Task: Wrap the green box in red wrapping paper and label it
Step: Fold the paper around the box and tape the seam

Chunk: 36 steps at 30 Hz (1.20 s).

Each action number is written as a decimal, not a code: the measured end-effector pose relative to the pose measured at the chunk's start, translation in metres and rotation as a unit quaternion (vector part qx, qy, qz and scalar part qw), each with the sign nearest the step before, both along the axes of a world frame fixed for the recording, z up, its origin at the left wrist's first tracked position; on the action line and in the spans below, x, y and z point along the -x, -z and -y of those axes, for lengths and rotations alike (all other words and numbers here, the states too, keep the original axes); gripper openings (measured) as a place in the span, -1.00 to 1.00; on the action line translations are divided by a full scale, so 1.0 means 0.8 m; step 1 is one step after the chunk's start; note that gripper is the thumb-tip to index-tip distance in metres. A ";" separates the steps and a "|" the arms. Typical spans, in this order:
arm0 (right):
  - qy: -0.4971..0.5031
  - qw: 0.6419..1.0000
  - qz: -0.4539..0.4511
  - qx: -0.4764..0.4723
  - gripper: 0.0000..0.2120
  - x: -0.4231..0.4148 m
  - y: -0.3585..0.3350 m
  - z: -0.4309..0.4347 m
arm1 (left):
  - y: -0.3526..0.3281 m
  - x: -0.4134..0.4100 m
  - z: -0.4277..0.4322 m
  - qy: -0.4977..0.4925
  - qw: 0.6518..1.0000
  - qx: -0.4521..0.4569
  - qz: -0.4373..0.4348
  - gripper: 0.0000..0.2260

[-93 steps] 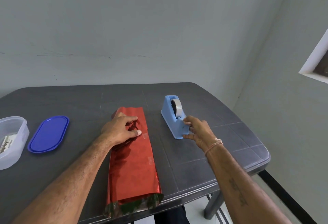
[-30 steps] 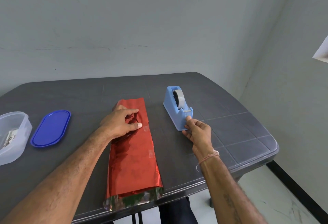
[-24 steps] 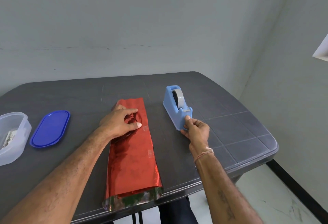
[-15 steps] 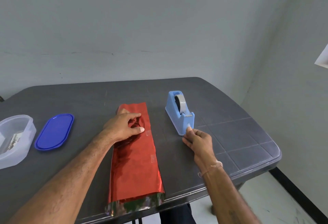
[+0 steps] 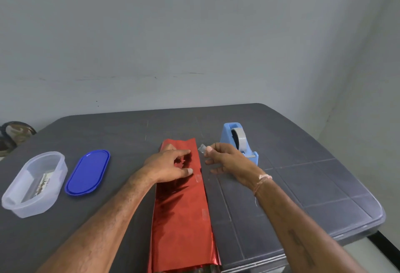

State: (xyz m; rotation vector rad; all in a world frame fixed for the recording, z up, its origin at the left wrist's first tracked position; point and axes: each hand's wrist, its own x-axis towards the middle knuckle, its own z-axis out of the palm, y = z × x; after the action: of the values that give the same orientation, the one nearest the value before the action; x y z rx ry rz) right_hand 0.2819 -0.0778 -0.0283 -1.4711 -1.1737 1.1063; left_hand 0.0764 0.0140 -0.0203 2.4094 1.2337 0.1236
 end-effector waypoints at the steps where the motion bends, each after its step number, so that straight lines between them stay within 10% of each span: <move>1: -0.013 1.000 0.020 0.011 -0.72 -0.003 -0.003 -0.008 | -0.002 -0.001 -0.001 -0.003 1.000 0.008 -0.001 -0.37; 36: -0.127 0.924 0.345 0.108 -0.64 -0.003 -0.020 -0.085 | -0.006 -0.023 0.021 -0.072 0.996 -0.036 -0.040 -0.22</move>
State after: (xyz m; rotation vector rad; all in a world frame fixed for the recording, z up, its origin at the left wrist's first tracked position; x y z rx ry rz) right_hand 0.2847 -0.0101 -0.0121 -2.0143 -1.8124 0.9222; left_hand 0.0948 -0.0028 -0.0153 2.4059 1.4629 0.1187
